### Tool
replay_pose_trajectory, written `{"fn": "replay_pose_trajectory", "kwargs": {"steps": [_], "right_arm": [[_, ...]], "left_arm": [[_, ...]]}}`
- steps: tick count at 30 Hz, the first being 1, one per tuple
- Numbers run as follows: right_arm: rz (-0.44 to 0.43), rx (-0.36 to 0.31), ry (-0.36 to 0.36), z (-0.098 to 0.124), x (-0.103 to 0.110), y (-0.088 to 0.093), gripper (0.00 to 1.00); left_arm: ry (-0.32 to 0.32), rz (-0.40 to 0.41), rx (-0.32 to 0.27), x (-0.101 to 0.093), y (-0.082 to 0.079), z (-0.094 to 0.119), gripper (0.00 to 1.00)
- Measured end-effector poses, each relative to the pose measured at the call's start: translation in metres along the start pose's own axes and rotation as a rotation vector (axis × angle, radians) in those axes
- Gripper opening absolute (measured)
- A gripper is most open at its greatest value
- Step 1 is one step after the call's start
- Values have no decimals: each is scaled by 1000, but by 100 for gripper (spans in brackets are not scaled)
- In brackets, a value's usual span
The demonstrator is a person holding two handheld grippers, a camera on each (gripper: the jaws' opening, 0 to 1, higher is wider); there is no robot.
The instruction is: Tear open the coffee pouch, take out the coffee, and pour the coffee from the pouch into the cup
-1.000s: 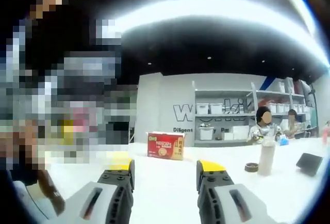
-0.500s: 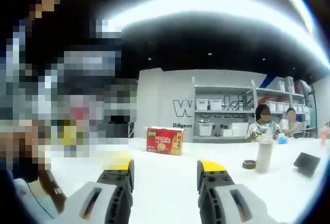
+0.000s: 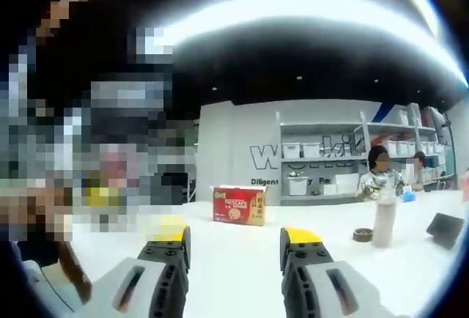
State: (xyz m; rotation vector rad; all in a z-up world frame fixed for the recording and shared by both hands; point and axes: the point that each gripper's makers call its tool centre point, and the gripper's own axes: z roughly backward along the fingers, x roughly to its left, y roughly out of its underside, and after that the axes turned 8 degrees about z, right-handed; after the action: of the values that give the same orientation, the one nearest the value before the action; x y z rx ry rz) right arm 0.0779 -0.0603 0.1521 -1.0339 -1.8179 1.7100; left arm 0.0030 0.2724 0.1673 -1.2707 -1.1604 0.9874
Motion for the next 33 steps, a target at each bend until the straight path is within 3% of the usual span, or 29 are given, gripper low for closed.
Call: {"fn": "replay_pose_trajectory", "kwargs": {"steps": [10,29,33], "right_arm": [[29,14,-15,-6,4,2,49],[34,35,-51,-15,15,4,48],[55,48,-91,-23,18,9,48]], "left_arm": [[13,23,-48,-1,-14,-2,64],[52,39,-38,0,-19,-17,63],[54,22,-35,1,-19,-22,62]]}}
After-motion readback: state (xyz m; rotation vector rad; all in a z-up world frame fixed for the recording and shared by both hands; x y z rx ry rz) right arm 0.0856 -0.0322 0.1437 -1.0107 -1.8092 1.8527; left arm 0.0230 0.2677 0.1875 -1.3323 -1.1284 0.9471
